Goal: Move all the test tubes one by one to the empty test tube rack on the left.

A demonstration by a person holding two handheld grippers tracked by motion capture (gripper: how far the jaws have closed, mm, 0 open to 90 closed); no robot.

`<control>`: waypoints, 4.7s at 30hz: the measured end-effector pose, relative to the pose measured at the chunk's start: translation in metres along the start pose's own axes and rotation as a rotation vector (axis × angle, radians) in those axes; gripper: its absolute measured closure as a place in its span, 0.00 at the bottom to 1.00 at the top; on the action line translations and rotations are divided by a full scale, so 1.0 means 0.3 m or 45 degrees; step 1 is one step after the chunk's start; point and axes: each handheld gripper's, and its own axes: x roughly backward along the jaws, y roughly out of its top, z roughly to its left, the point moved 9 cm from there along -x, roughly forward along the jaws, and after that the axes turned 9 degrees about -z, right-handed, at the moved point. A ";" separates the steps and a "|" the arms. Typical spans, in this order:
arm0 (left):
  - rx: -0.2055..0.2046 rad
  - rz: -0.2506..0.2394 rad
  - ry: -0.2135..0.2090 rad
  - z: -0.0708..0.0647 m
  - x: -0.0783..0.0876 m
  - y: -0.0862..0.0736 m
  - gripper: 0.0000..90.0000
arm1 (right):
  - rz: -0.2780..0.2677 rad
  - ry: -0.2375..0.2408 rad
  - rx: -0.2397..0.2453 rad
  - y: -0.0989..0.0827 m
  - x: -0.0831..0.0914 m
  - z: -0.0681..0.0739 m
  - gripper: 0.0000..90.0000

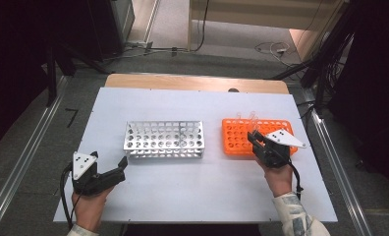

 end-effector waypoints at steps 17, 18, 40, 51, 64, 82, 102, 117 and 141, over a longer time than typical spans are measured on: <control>-0.066 0.013 -0.210 -0.202 -0.005 0.025 0.10 | 0.047 0.231 0.070 -0.018 0.017 0.232 0.81; -0.074 0.010 -0.245 -0.234 -0.011 0.029 0.11 | 0.049 0.247 0.076 -0.022 0.015 0.247 0.81; -0.205 0.031 -0.601 -0.598 -0.042 0.034 0.43 | 0.131 0.523 0.195 -0.099 0.005 0.563 0.81; -0.269 0.048 -0.623 -0.649 -0.064 0.013 0.69 | 0.139 0.559 0.188 -0.106 0.007 0.603 0.81; -0.294 0.034 -0.600 -0.649 -0.069 0.020 0.83 | 0.137 0.578 0.176 -0.100 0.014 0.606 0.75; -0.173 -0.011 -0.461 -0.469 -0.039 0.125 0.83 | 0.127 0.529 0.108 -0.073 0.027 0.505 0.50; -0.122 -0.041 -0.355 -0.324 -0.019 0.183 0.83 | 0.131 0.485 0.090 -0.073 0.031 0.427 0.44; -0.113 -0.094 -0.208 -0.182 -0.027 0.245 0.83 | 0.138 0.474 0.076 -0.072 0.030 0.412 0.44; -0.136 -0.072 -0.067 -0.075 -0.108 0.219 0.83 | 0.140 0.471 0.072 -0.074 0.028 0.409 0.43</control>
